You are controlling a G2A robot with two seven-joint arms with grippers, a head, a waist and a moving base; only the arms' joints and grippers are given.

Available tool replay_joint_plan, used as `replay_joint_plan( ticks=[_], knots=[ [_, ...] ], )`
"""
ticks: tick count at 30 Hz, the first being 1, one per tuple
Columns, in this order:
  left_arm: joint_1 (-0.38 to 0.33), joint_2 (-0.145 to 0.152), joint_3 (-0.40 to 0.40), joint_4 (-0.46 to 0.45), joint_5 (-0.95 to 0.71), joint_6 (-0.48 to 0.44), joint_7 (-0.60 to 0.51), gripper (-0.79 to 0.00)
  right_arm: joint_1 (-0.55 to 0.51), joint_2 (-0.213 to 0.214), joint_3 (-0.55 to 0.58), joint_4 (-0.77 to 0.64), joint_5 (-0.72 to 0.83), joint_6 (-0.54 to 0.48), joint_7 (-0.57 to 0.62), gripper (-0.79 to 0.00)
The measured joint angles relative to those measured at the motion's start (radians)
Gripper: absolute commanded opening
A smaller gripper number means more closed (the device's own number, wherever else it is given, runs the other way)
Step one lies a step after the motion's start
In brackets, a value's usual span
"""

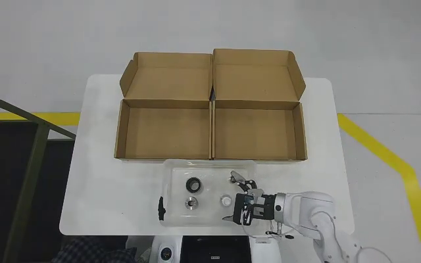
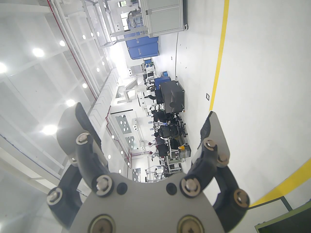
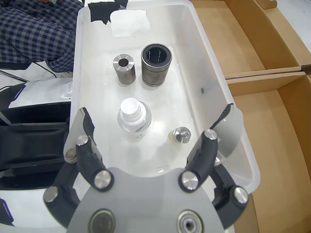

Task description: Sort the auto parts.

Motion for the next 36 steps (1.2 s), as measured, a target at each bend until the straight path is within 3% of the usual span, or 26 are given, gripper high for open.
replay_joint_plan(
  ticks=[6, 12, 21, 26, 31, 34, 36],
  knots=[
    [0.0, 0.0, 0.0, 0.0, 0.0, 0.0, 0.0, 0.0, 0.017, 0.004, -0.02, 0.021, 0.014, 0.007, 0.02, -0.025],
    [0.0, 0.0, 0.0, 0.0, 0.0, 0.0, 0.0, 0.0, 0.029, 0.009, -0.028, 0.034, 0.027, 0.015, 0.027, -0.16],
    [0.0, 0.0, 0.0, 0.0, 0.0, 0.0, 0.0, 0.0, 0.038, 0.018, -0.04, 0.036, 0.024, 0.005, 0.045, -0.299],
    [0.0, 0.0, 0.0, 0.0, 0.0, 0.0, 0.0, 0.0, 0.043, 0.023, -0.053, 0.04, 0.019, 0.002, 0.052, -0.434],
    [0.0, 0.0, 0.0, 0.0, 0.0, 0.0, 0.0, 0.0, 0.051, 0.027, -0.069, 0.049, 0.015, -0.005, 0.057, -0.422],
    [0.0, 0.0, 0.0, 0.0, 0.0, 0.0, 0.0, 0.0, 0.055, 0.03, -0.075, 0.052, 0.013, -0.007, 0.061, -0.517],
    [0.0, 0.0, 0.0, 0.0, 0.0, 0.0, 0.0, 0.0, 0.058, 0.032, -0.079, 0.053, 0.013, -0.008, 0.061, -0.763]
  ],
)
